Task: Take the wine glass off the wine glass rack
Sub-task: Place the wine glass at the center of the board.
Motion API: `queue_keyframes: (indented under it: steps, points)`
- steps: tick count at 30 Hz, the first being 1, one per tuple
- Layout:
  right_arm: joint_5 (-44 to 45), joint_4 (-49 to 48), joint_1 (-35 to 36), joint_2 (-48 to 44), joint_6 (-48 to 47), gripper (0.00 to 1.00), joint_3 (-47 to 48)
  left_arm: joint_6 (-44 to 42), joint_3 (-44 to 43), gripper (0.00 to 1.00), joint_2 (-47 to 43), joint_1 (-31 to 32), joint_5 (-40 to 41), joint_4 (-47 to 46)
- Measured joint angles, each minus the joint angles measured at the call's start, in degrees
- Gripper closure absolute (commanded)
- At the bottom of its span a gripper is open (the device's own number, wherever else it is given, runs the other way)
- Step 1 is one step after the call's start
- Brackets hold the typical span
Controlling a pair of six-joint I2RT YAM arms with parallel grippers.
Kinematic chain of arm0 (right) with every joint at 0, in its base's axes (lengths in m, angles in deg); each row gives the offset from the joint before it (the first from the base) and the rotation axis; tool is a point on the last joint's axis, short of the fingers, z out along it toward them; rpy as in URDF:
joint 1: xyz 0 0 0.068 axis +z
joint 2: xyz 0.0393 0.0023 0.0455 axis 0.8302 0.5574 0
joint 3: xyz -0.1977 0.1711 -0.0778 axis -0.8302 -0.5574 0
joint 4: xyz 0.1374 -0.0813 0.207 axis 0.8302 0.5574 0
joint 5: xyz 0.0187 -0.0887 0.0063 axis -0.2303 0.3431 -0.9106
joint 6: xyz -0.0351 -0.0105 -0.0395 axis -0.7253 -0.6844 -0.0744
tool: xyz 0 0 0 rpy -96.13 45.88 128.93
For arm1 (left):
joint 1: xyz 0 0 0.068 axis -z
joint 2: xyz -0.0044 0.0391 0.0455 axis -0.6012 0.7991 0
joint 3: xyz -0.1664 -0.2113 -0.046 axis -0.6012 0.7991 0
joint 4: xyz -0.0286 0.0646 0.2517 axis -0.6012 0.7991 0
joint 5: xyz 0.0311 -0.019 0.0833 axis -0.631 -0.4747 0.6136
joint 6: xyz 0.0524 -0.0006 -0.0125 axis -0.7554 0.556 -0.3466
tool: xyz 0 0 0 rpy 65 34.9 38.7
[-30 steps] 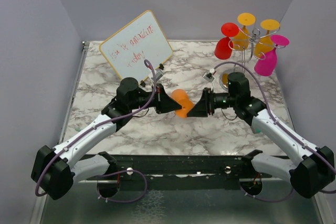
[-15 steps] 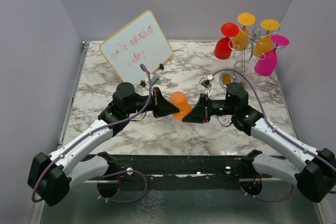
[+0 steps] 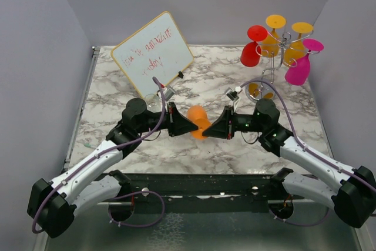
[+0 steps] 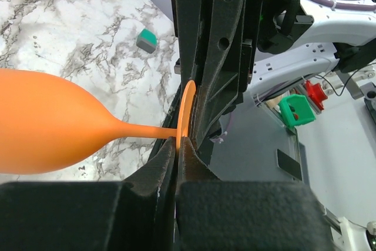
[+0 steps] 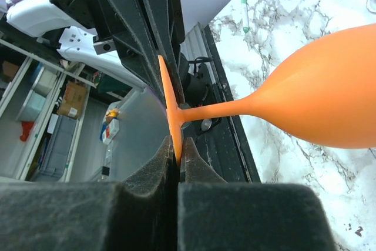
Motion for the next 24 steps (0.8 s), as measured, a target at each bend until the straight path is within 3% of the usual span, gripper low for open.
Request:
queue_keyframes:
  steps: [3,7,9,16,24]
  points:
    - [0.09,-0.42,0.48,-0.02,-0.7,0.99,0.0,0.0,0.0,0.97,-0.31,0.0,0.17,-0.02]
    - [0.76,-0.13,1.05,-0.37,-3.26,1.0,0.0,0.02,0.0,0.52,-0.28,0.0,0.2,0.04]
    - [0.81,0.28,1.92,-0.57,-5.14,1.0,0.0,-0.57,-0.02,0.35,-0.22,0.0,0.24,0.52]
    - [2.71,4.98,3.1,-0.87,-14.8,1.0,0.02,-6.08,-2.82,0.13,-0.68,0.0,2.34,10.67]
    - [5.35,14.75,4.48,-2.36,-34.29,0.99,1.22,-13.29,-8.22,0.08,-4.92,0.0,9.77,22.84]
